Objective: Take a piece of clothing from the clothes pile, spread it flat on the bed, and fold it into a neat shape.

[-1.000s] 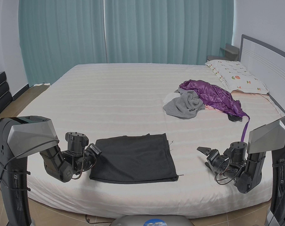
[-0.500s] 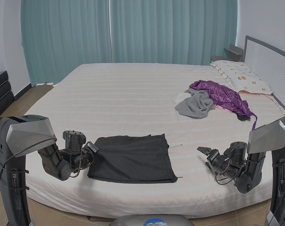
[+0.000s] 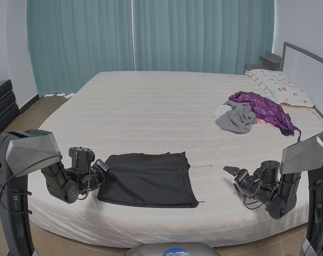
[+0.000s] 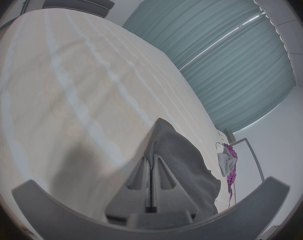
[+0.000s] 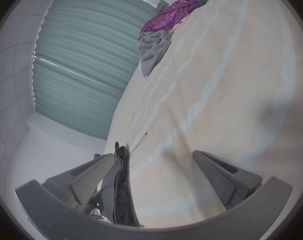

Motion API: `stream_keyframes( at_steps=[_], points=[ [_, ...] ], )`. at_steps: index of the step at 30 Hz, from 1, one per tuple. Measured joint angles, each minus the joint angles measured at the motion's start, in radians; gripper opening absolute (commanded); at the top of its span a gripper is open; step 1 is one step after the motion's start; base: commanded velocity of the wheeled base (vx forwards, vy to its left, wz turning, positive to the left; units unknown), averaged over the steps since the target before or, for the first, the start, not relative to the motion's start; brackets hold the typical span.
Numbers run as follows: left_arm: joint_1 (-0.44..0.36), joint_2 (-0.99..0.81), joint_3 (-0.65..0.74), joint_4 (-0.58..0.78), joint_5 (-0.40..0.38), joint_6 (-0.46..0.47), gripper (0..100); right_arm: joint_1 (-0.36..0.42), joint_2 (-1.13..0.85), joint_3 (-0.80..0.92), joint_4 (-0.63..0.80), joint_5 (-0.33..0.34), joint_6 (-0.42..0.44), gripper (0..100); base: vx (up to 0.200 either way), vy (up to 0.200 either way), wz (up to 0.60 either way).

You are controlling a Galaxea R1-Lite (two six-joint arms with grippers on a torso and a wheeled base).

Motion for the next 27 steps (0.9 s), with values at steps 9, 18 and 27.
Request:
stream_keyframes(
  at_steps=[9, 18, 27],
  points=[
    [0.003, 0.000, -0.002, -0.002, -0.005, 0.000, 0, 0.003, 0.000, -0.001, 0.000, -0.001, 0.000, 100, 0.000, 0.200, 0.00],
    [0.001, -0.001, -0.004, -0.002, -0.008, -0.001, 0, 0.016, -0.001, -0.006, 0.000, -0.002, 0.004, 100, 0.000, 0.111, 0.00],
    [-0.013, -0.012, 0.016, -0.001, -0.008, -0.004, 100, 0.085, -0.006, -0.009, 0.002, -0.003, 0.023, 100, 0.000, 0.000, 0.00]
  ],
)
